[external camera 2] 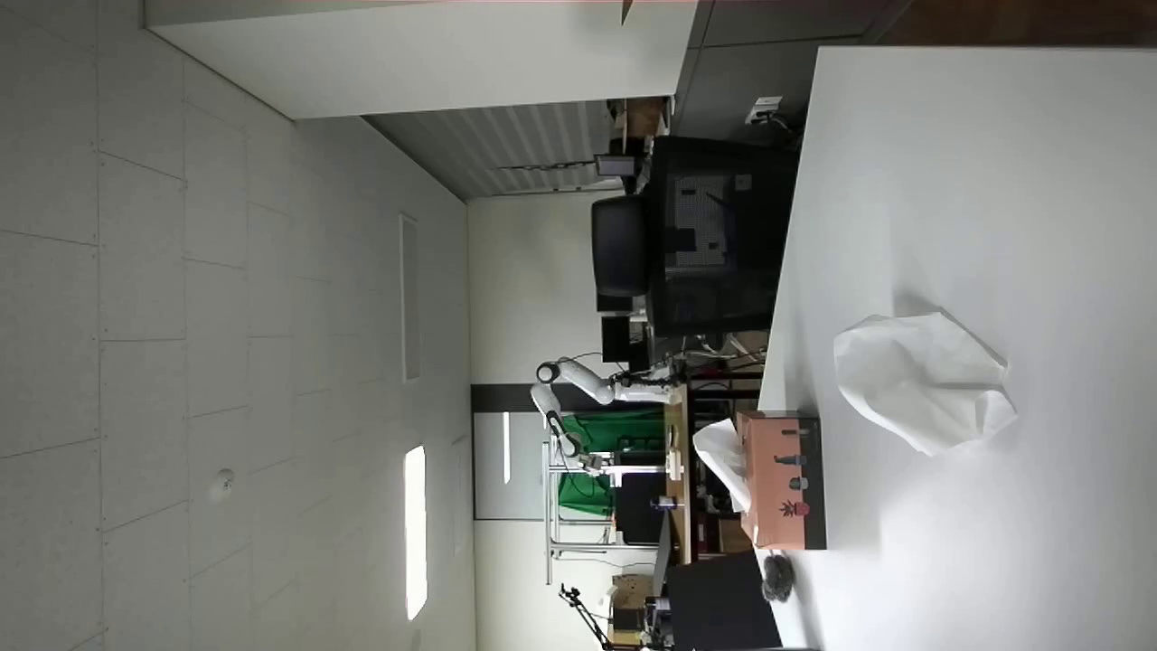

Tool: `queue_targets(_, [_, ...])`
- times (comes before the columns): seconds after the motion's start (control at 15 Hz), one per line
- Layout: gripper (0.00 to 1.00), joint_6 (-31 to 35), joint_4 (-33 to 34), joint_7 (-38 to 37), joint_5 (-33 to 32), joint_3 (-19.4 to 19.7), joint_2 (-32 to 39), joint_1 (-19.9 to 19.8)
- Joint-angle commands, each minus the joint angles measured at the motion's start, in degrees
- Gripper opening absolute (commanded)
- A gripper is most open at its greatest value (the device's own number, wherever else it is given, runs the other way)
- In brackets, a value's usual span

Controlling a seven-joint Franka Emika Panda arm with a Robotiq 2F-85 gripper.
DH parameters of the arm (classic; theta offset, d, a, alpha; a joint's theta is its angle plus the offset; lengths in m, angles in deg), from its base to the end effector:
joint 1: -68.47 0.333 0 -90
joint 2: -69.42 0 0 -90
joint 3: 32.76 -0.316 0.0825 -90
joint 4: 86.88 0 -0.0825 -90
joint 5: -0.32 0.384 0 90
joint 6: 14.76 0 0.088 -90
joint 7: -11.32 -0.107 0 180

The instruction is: Take a tissue from the tissue box and put it on the table

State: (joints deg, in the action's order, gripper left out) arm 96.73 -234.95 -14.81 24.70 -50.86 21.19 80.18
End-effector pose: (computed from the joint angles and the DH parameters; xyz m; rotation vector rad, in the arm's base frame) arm 0.2678 0.1991 0.5196 -2.8932 0.1974 -0.1385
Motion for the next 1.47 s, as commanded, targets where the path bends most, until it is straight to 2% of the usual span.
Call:
queue_targets(0.0, [1.00, -0.2, 0.1, 0.1, 0.1, -0.2, 0.0, -0.3])
queue_targets(0.2, [1.00, 3.8, -0.3, 0.4, -0.3, 0.6, 2.9, -2.9])
queue_targets(0.4, [1.00, 13.8, -1.3, 2.3, -0.8, 1.7, 8.6, -6.1])
queue_targets(0.53, [1.00, 23.5, -1.7, 3.2, -1.0, 2.3, 13.8, -8.0])
queue_targets(0.6, [1.00, 29.4, -1.9, 3.5, 0.6, 0.9, 15.8, -10.9])
queue_targets(0.73, [1.00, 40.3, -1.1, 2.0, 1.4, -0.2, 22.2, -14.2])
queue_targets(0.8, [1.00, 45.6, 0.0, -0.2, 0.7, -0.8, 27.1, -15.7])
queue_targets(0.87, [1.00, 50.0, 1.0, -3.5, -1.5, 1.1, 31.2, -14.8])
queue_targets(0.93, [1.00, 52.3, 2.5, -4.3, -0.4, -1.9, 34.9, -18.9])
queue_targets(1.0, [1.00, 54.7, 3.5, -6.7, -1.3, -2.2, 38.6, -20.2])
queue_targets(1.07, [1.00, 58.2, 4.2, -10.6, -5.3, 0.0, 42.4, -19.8])
queue_targets(1.13, [1.00, 61.1, 5.4, -12.0, -5.6, -3.2, 45.8, -24.2])
queue_targets(1.27, [1.00, 67.2, 7.4, -18.6, -12.1, -2.6, 52.7, -27.5])
queue_targets(1.33, [1.00, 68.5, 8.3, -22.1, -15.8, -0.8, 55.5, -28.2])
queue_targets(1.4, [1.00, 69.2, 9.4, -25.1, -18.3, 2.2, 57.7, -27.2])
